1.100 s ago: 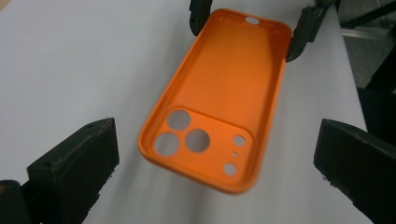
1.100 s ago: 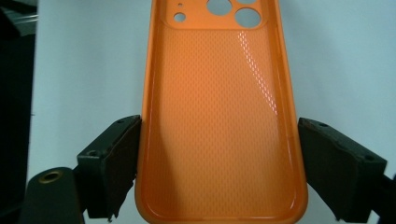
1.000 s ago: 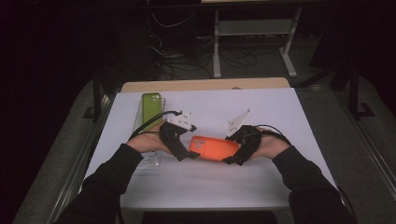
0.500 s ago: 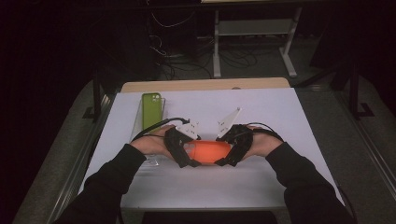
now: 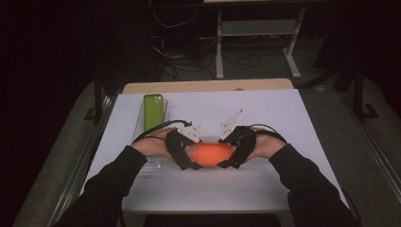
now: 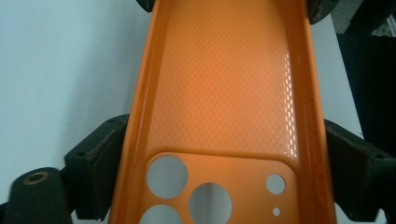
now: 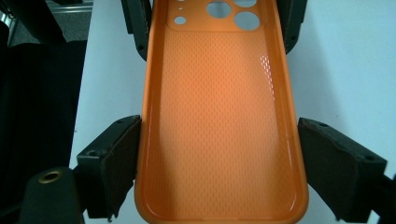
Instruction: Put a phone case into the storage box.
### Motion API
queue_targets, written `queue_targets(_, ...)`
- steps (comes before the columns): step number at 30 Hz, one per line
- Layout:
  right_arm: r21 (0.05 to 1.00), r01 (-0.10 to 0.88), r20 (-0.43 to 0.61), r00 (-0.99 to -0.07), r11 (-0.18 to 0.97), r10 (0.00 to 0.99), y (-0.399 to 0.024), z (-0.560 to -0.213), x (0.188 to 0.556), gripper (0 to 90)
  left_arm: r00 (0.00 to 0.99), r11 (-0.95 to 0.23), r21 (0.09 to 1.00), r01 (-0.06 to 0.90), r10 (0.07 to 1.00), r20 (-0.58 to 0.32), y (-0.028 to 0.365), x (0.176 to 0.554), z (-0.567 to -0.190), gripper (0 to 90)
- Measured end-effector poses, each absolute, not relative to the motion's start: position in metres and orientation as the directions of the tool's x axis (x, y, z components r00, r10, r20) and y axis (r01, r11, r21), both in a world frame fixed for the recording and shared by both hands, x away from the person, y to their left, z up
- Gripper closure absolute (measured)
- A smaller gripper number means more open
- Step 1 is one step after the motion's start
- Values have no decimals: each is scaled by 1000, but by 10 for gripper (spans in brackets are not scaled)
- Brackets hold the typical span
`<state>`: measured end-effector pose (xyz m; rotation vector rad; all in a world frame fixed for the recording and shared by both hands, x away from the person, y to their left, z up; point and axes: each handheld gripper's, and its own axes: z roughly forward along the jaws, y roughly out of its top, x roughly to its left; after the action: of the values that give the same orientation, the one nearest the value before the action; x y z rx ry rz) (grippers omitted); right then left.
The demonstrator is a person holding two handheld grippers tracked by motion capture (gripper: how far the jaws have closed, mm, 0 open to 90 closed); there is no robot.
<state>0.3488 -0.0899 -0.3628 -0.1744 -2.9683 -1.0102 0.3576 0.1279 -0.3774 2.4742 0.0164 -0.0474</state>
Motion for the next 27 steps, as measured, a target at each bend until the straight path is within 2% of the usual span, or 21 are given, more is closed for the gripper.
queue_targets(14, 619, 90, 30, -995, 780, 91, -89, -363, 349, 137, 999, -803, 596, 22, -2, -40, 129, 355, -374, 159)
queue_targets(20, 659, 122, 19, -989, 742, 146, -99, -359, 352, 23, 997, -797, 599, 81, 65, -48, 129, 352, -379, 159)
queue_targets(27, 692, 204, 20, -964, 692, 264, -116, -363, 354, 15, 980, -793, 584, 173, 200, -19, 124, 342, -383, 157)
